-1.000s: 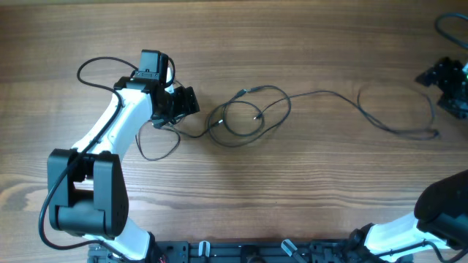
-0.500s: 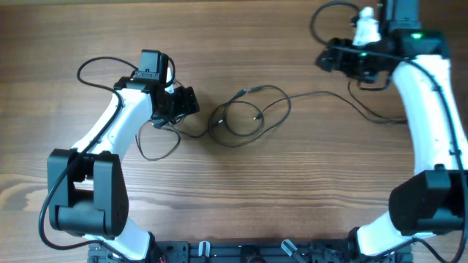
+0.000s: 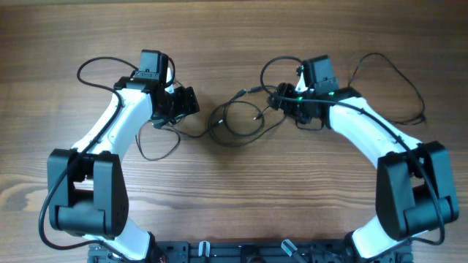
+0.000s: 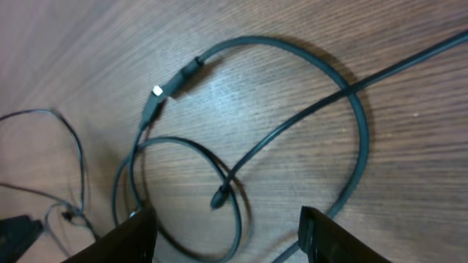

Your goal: Untangle cables

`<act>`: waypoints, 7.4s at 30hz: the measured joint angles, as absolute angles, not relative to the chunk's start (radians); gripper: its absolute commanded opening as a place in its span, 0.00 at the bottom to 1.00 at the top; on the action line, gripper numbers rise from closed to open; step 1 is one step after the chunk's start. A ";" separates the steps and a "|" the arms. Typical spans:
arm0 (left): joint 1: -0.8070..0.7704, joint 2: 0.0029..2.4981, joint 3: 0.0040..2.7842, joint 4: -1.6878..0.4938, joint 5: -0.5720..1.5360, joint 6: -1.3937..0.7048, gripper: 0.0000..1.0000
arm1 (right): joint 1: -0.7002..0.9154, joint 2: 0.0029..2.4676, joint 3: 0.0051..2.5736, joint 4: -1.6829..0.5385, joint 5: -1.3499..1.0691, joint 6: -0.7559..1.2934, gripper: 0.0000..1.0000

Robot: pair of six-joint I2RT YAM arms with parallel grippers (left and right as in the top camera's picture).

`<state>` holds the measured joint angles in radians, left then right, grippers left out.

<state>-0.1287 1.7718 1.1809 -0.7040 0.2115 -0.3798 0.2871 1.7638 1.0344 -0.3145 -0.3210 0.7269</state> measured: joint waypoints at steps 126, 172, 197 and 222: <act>-0.129 1.772 1.181 -0.738 0.212 -0.380 0.88 | 0.294 1.357 1.533 -0.439 -0.143 0.469 0.04; -0.129 1.772 1.181 -0.744 0.212 -0.380 0.90 | -0.460 1.877 1.545 -1.089 -0.449 0.229 0.99; 0.067 1.673 1.180 -0.648 0.194 -0.326 0.81 | 0.388 1.879 1.545 -1.015 -0.378 0.216 0.96; -0.238 1.817 1.178 -0.298 0.797 -0.258 0.35 | 0.212 1.880 1.544 -1.165 -0.197 0.321 0.88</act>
